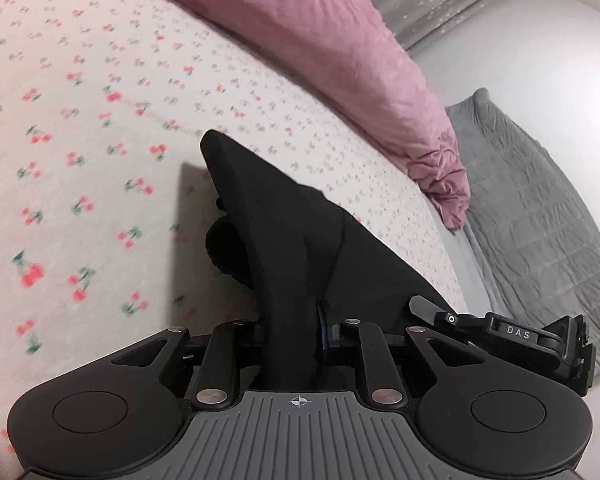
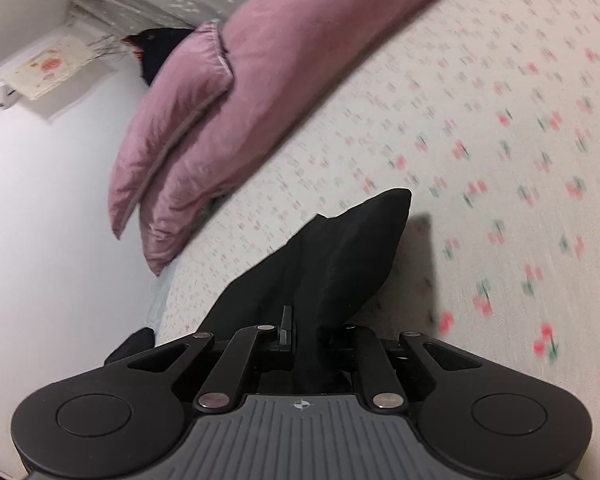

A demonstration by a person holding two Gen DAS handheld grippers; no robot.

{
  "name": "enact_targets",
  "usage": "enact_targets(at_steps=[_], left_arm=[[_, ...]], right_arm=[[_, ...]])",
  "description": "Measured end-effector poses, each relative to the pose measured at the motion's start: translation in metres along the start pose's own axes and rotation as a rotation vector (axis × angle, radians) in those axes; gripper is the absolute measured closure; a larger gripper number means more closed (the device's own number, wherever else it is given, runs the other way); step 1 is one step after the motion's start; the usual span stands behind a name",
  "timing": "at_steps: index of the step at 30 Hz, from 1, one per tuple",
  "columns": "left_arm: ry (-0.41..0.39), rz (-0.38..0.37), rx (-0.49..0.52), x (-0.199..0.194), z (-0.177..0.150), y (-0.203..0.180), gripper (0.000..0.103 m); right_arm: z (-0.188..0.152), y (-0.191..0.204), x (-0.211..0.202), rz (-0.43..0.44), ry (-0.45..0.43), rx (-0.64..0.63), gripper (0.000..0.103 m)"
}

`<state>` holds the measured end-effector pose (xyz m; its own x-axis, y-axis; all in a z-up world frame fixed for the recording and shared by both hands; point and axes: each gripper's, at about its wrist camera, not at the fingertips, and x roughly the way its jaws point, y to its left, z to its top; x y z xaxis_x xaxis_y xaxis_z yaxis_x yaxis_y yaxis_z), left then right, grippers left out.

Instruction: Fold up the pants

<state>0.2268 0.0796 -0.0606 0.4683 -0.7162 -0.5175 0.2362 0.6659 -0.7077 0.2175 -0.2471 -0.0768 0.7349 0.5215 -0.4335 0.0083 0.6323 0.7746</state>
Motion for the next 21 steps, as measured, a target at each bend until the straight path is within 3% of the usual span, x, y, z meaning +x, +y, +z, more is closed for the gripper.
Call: enact_targets(at_steps=[5, 7, 8, 11, 12, 16, 21], left_arm=[[-0.104, -0.057, 0.001, 0.003, 0.008, -0.003, 0.086], [-0.134, -0.069, 0.001, 0.011, 0.013, -0.001, 0.083], [-0.138, -0.055, 0.006, 0.017, 0.015, 0.002, 0.081], [-0.126, 0.124, 0.05, 0.037, 0.015, 0.006, 0.068], [-0.132, 0.148, 0.083, 0.039, 0.013, 0.004, 0.064], [-0.171, 0.23, 0.195, 0.029, 0.011, -0.016, 0.06], [-0.265, 0.251, 0.252, -0.005, 0.006, -0.034, 0.056]], right_arm=[[0.021, 0.006, -0.006, 0.067, -0.058, -0.089, 0.091], [0.026, 0.004, 0.001, 0.03, -0.074, -0.154, 0.086], [0.026, 0.0, 0.003, -0.011, -0.069, -0.178, 0.08], [0.017, -0.01, 0.023, -0.204, -0.024, -0.241, 0.07], [0.016, -0.012, 0.024, -0.231, -0.018, -0.255, 0.069], [0.013, -0.005, 0.006, -0.241, -0.042, -0.293, 0.059], [0.002, 0.008, -0.011, -0.271, -0.083, -0.346, 0.053]])
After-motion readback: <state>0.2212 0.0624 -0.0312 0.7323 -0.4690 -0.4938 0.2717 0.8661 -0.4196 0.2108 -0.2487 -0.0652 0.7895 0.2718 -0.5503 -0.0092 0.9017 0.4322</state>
